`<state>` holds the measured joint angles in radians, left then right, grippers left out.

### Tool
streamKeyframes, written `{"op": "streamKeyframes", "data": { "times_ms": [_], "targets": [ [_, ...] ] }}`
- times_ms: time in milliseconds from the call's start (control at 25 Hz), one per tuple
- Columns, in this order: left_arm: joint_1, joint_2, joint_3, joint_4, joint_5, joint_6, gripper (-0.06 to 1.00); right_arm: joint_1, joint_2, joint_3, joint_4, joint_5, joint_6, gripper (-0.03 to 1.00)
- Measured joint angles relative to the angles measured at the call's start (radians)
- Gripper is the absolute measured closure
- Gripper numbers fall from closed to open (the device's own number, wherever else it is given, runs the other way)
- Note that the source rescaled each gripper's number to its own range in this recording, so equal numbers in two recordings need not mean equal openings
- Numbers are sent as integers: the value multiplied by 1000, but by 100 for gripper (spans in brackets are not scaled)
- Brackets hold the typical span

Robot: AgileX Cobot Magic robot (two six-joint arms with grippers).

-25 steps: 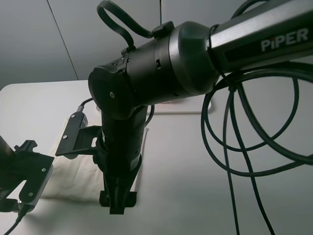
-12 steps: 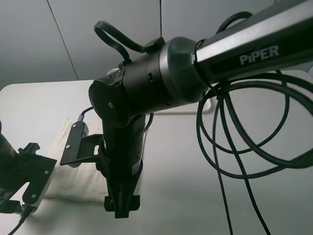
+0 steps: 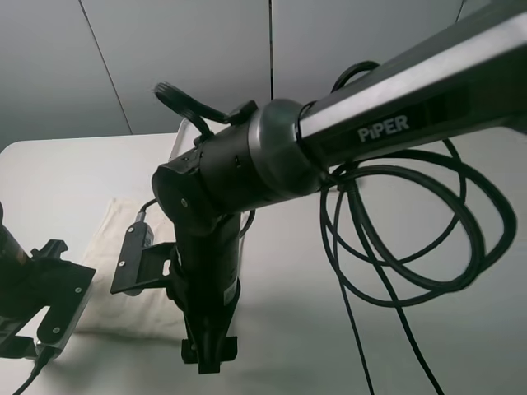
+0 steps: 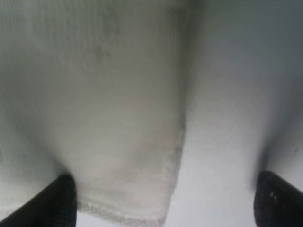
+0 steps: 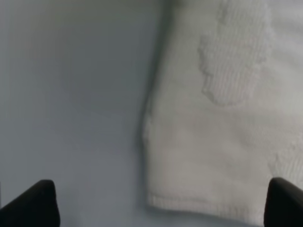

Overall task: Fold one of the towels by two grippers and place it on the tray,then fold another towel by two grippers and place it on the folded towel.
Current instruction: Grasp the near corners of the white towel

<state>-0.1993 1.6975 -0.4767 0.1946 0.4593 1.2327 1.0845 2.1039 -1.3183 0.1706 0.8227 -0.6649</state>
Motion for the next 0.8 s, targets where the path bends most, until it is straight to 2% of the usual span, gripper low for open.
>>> {"op": "streamKeyframes", "data": {
  "times_ms": [480, 600, 800],
  "targets": [
    [0, 0, 0, 2, 0, 0, -3, 25, 17, 0, -7, -14, 0, 4],
    [0, 0, 0, 4, 0, 0, -3, 64, 19, 0, -43, -17, 18, 4],
    [0, 0, 0, 4, 0, -9, -3, 101, 19, 0, -156, -23, 140, 4]
  ]
}}
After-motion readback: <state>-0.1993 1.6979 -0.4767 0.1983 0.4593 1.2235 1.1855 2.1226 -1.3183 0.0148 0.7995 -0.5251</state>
